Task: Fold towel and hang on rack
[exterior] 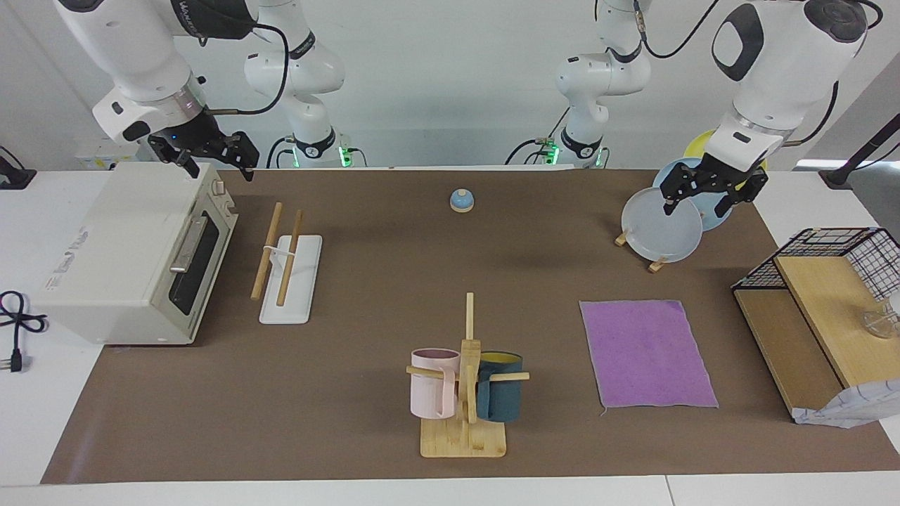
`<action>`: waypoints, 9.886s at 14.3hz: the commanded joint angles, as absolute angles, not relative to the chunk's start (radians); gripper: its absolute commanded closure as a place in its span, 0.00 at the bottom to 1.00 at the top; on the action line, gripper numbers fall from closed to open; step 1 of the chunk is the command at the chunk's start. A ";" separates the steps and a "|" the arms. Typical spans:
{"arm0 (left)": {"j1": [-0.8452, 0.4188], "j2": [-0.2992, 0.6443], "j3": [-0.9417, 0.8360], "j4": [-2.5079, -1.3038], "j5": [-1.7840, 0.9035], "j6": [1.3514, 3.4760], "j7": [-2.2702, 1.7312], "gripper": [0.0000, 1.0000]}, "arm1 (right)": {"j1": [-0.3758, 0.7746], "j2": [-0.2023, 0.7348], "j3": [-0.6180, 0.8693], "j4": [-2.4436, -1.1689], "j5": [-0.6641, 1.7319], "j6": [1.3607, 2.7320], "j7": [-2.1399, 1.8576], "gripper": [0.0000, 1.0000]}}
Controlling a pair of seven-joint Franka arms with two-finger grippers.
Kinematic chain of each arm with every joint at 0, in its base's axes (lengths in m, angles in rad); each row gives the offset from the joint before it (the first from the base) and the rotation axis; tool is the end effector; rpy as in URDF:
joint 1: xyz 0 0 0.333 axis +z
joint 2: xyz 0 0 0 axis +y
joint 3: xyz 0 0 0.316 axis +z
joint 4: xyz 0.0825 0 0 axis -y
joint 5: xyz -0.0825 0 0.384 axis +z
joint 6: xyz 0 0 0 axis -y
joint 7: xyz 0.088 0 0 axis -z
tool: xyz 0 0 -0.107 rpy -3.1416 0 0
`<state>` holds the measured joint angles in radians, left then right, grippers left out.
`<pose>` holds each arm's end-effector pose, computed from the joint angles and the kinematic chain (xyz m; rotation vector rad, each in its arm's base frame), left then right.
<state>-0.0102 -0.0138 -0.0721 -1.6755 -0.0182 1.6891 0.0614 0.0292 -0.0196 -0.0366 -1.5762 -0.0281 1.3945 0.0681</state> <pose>0.5569 -0.0479 0.5929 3.1161 -0.2213 0.0425 0.5286 -0.0075 0.6187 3.0970 -0.1210 -0.2504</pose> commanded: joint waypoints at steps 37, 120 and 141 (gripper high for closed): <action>0.202 0.365 -0.060 -1.855 -0.261 2.209 0.060 0.16 | 0.026 -0.040 -0.025 -1.597 -0.014 1.391 0.032 0.00; -0.014 0.388 -0.081 -1.940 -0.494 2.359 0.367 0.30 | 0.106 -0.181 -0.006 -1.954 0.623 1.832 1.014 0.00; -0.032 0.220 -0.083 -1.797 -0.372 2.018 -0.266 1.00 | 0.302 -0.180 -0.002 -2.005 0.653 2.086 1.281 0.00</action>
